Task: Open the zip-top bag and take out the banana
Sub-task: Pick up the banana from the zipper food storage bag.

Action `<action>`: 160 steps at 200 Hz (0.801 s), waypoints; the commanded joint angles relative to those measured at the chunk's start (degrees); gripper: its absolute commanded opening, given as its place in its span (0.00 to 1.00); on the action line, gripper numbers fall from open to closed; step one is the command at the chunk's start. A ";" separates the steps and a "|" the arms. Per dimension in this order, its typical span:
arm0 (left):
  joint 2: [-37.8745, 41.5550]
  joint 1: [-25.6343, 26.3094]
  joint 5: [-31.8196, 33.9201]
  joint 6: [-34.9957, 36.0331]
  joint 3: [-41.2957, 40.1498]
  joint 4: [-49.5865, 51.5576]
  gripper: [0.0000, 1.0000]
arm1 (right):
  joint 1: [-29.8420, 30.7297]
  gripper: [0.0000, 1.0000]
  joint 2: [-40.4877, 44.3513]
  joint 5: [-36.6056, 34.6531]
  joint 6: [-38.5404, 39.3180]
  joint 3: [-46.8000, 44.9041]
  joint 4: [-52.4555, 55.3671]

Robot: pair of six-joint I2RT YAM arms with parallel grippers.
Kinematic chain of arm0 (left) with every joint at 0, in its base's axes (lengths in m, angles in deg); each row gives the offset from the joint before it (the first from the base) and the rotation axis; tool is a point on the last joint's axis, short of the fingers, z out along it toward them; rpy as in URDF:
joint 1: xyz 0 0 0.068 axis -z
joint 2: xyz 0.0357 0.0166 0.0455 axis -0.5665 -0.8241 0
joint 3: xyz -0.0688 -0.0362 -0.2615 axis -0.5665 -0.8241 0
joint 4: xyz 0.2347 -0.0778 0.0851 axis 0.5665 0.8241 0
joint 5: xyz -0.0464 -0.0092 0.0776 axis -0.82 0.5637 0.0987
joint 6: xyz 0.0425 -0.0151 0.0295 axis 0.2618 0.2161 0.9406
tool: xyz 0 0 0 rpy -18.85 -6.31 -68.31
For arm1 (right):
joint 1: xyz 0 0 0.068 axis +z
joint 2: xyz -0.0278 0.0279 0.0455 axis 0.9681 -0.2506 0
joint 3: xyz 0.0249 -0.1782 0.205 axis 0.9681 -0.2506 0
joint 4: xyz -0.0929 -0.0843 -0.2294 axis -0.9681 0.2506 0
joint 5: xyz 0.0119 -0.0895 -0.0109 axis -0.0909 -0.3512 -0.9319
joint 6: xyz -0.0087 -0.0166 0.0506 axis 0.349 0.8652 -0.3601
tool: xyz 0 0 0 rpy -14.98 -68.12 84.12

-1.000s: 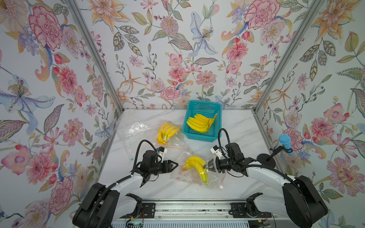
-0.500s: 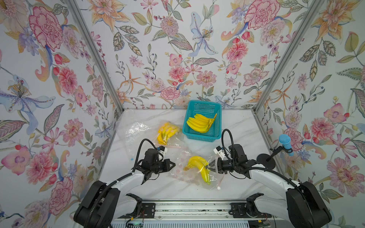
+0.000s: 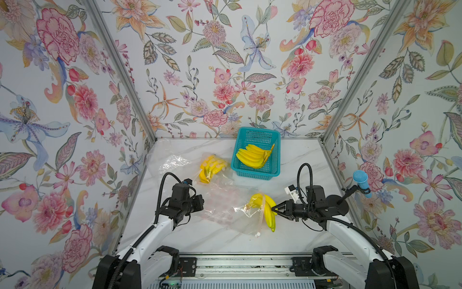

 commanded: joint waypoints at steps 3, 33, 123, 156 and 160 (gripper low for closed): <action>1.93 -2.57 2.80 0.26 1.01 2.44 0.00 | -3.66 0.25 2.85 2.57 3.87 -0.69 6.42; 3.60 -5.19 3.44 0.10 0.84 2.96 0.00 | -9.37 0.25 7.48 4.83 4.57 1.01 10.81; 2.98 -7.05 -1.79 -1.28 -2.02 -2.15 0.00 | -11.26 0.27 -5.79 3.96 -2.96 26.79 3.28; 4.01 -7.04 -2.86 -1.83 -3.15 -2.46 0.00 | -11.05 0.28 -22.30 0.50 -3.71 40.98 -1.84; 4.22 -7.04 -2.97 -2.10 -3.41 -2.55 0.00 | -10.96 0.28 -24.77 0.23 -3.60 43.08 -2.02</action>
